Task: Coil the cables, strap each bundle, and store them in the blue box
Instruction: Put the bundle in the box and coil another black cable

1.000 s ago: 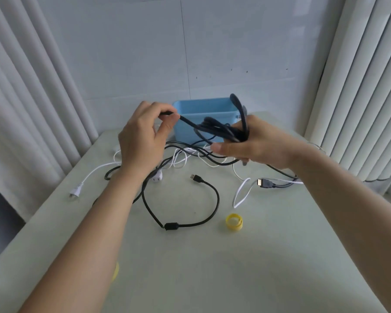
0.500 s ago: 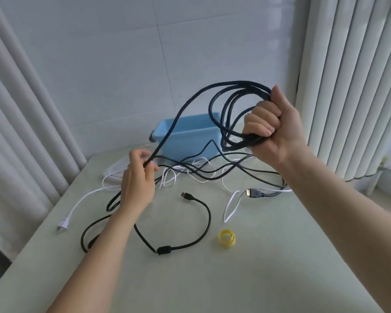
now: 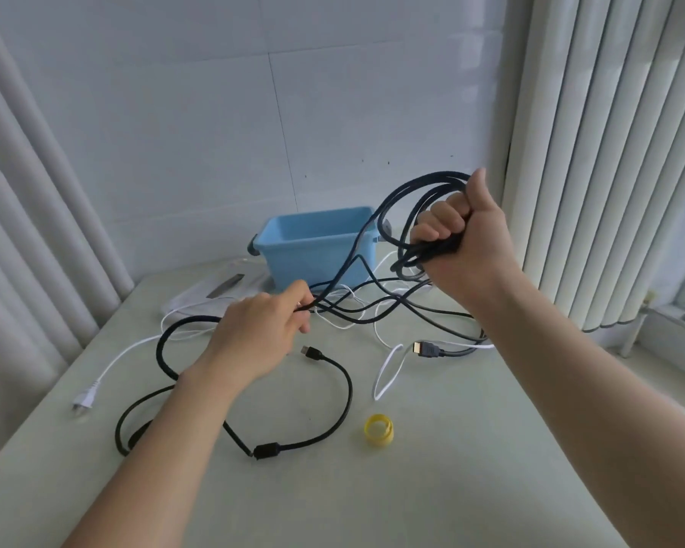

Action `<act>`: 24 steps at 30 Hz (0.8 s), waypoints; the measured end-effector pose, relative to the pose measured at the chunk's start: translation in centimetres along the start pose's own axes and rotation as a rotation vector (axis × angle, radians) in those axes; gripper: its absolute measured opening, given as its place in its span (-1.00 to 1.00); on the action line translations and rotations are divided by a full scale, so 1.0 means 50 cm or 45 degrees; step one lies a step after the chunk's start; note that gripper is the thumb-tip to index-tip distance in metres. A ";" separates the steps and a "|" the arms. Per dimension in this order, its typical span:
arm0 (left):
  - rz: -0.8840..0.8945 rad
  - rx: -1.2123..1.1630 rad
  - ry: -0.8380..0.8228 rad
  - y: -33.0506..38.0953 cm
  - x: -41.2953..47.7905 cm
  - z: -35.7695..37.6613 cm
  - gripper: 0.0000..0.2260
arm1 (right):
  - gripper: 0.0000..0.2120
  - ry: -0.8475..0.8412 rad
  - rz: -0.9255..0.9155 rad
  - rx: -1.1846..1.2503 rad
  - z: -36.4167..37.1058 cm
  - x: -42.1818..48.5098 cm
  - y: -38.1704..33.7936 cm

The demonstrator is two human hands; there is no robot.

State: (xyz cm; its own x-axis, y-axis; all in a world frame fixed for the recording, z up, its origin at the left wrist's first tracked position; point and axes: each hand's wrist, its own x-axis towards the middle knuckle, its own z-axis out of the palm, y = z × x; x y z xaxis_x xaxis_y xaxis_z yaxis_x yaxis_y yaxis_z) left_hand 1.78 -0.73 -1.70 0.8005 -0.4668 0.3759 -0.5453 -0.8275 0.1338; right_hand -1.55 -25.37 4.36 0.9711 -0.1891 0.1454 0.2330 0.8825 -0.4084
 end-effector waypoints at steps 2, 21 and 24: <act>-0.025 0.086 -0.096 0.019 -0.001 -0.020 -0.95 | -0.47 -0.080 -0.068 -0.330 0.017 -0.010 0.014; 0.503 0.050 0.700 0.011 -0.004 -0.102 -0.59 | -0.73 -0.766 0.123 -1.908 -0.009 -0.054 0.078; 0.290 0.159 0.755 -0.021 -0.004 -0.091 -0.48 | -0.80 -0.591 0.025 -1.932 -0.018 -0.036 0.075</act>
State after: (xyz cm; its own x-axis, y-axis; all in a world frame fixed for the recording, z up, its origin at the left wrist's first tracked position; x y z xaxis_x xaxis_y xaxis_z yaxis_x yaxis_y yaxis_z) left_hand 1.04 1.64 2.27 0.3754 -0.4131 0.8297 -0.6237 -0.7747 -0.1035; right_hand -2.36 -22.12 1.74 0.9413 0.2100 0.2642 0.3295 -0.4021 -0.8543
